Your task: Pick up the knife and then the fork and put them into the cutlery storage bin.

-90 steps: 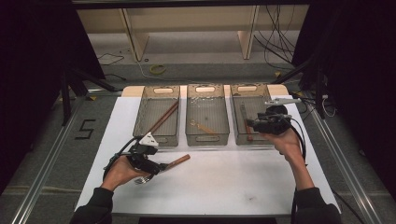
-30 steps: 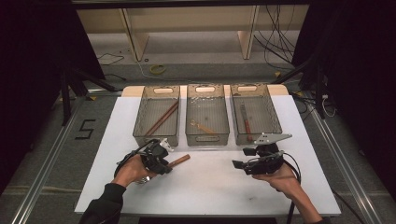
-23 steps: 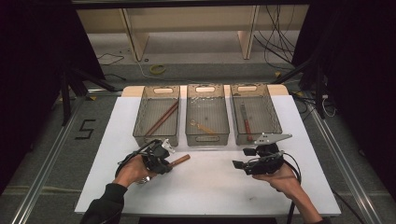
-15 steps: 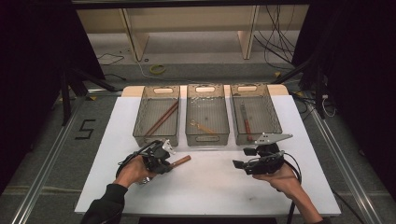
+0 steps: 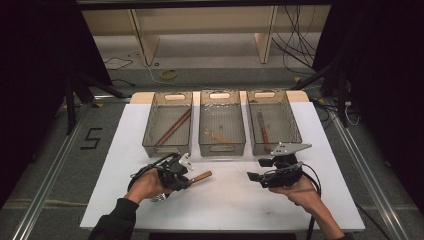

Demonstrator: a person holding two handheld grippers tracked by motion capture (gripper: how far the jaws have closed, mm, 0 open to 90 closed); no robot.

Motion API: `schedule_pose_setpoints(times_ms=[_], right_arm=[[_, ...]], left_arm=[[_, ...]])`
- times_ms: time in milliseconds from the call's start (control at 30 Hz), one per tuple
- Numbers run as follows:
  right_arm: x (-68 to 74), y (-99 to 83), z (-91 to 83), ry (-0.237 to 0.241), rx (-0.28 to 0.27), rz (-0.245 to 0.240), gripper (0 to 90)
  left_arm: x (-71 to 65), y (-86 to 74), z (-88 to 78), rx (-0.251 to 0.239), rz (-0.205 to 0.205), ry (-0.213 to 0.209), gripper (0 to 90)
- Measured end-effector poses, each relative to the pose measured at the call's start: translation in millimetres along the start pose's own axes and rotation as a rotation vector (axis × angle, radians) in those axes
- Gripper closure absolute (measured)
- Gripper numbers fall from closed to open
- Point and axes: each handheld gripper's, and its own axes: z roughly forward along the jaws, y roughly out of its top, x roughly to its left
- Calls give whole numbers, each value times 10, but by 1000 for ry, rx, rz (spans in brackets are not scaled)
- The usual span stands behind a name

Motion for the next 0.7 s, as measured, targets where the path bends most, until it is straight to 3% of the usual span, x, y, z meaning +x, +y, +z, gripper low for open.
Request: schedule_pose_setpoints(times_ms=[367,700], right_arm=[[149,55,65,35,11,-58,324],[433,91,216,73,65,-221,317]], left_arm=[[-277,191,-92,-29,91,-46,767],[-507,311,-68,-34,166,-70,766]])
